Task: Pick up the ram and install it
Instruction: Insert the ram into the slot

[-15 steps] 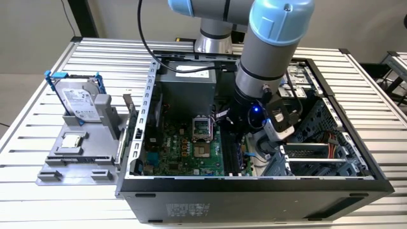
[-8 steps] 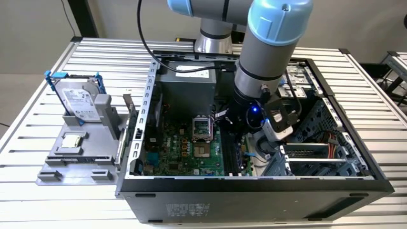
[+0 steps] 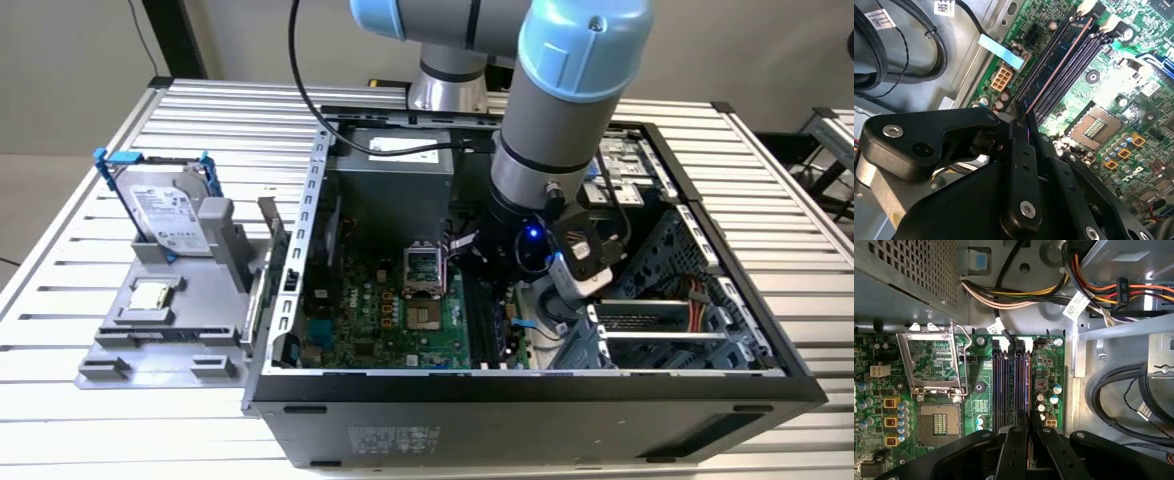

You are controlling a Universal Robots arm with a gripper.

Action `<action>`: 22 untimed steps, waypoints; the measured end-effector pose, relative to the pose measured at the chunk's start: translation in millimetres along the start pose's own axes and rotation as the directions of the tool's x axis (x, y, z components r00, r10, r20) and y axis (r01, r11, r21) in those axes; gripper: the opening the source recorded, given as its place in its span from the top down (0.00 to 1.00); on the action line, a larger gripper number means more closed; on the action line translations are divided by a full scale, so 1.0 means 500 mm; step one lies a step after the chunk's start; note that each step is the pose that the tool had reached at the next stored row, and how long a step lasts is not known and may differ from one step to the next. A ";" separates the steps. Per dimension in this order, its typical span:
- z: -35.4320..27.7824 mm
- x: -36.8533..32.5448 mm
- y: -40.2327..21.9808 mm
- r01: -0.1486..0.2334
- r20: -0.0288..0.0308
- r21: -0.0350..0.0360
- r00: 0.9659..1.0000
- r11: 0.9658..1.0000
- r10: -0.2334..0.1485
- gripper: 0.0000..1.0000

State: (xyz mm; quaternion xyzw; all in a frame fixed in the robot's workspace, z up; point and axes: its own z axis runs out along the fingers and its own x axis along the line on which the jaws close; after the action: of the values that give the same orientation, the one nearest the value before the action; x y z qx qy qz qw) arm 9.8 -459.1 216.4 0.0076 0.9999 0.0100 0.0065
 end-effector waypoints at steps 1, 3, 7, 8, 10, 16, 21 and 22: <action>0.000 0.000 0.000 0.000 0.000 0.000 1.000 1.000 0.000 1.00; 0.000 0.000 0.000 0.000 -0.001 0.000 1.000 1.000 0.000 1.00; 0.000 -0.004 0.000 -0.001 -0.006 0.000 1.000 1.000 0.001 1.00; 0.000 -0.004 0.000 -0.001 -0.008 0.000 1.000 1.000 0.001 1.00; -0.004 -0.005 -0.001 -0.001 -0.014 0.000 1.000 1.000 0.001 1.00; -0.013 -0.007 -0.002 -0.001 -0.025 -0.002 1.000 1.000 0.001 1.00; -0.012 -0.011 -0.002 -0.002 -0.025 -0.001 1.000 1.000 0.001 1.00; -0.011 -0.011 -0.002 -0.001 -0.025 -0.001 1.000 1.000 0.001 1.00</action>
State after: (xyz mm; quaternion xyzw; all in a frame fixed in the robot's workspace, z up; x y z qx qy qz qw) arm 15.2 -460.2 221.8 0.0082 0.9999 0.0106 -0.0058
